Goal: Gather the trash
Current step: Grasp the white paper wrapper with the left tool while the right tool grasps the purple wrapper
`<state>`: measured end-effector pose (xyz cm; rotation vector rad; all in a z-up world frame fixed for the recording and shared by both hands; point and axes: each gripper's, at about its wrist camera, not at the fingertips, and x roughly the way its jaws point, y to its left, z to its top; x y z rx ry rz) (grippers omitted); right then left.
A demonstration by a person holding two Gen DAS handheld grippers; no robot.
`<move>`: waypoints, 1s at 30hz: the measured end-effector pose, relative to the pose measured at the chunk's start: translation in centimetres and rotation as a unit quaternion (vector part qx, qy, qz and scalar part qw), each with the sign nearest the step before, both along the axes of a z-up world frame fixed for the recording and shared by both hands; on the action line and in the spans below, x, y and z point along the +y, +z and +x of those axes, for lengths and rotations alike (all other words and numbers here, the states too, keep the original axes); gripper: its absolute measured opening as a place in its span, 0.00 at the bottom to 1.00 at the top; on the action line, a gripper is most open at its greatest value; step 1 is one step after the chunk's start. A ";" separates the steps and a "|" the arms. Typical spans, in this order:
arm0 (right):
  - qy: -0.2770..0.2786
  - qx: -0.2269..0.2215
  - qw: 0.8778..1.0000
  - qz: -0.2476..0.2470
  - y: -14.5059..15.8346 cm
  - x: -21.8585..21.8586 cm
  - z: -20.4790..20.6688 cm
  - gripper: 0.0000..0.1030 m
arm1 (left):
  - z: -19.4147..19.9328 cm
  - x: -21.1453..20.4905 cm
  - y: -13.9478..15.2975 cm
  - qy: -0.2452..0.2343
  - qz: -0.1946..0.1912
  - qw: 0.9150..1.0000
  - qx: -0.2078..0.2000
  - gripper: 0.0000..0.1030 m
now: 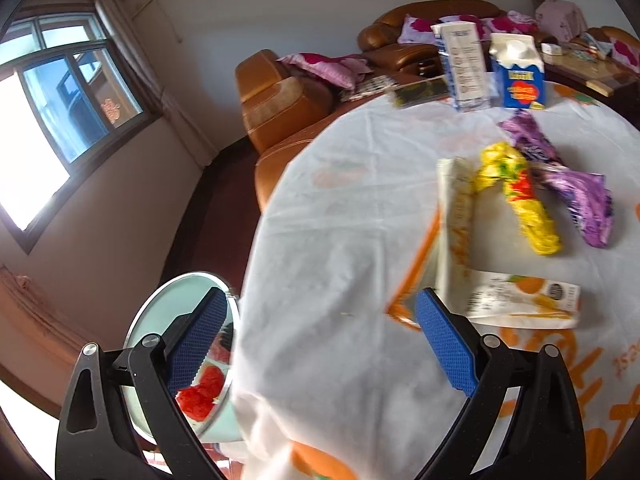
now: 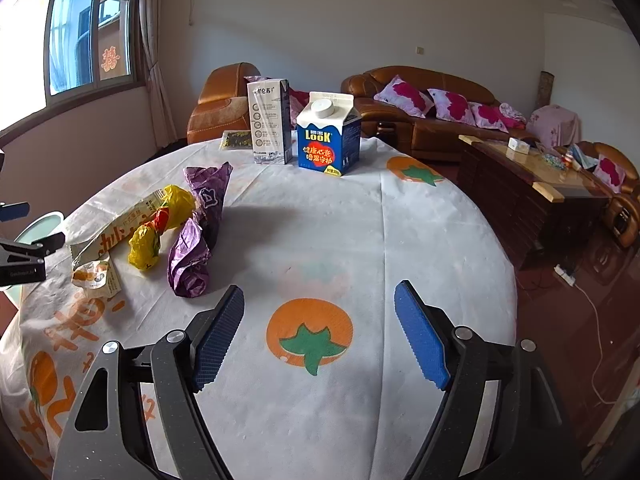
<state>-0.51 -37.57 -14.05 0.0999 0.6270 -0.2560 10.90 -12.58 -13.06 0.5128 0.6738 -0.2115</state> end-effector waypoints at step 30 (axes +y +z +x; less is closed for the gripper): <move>0.023 0.011 1.000 0.018 0.7 1.9 1.7 0.75 | 0.0 3.3 1.9 -0.055 -0.030 0.998 0.015 0.13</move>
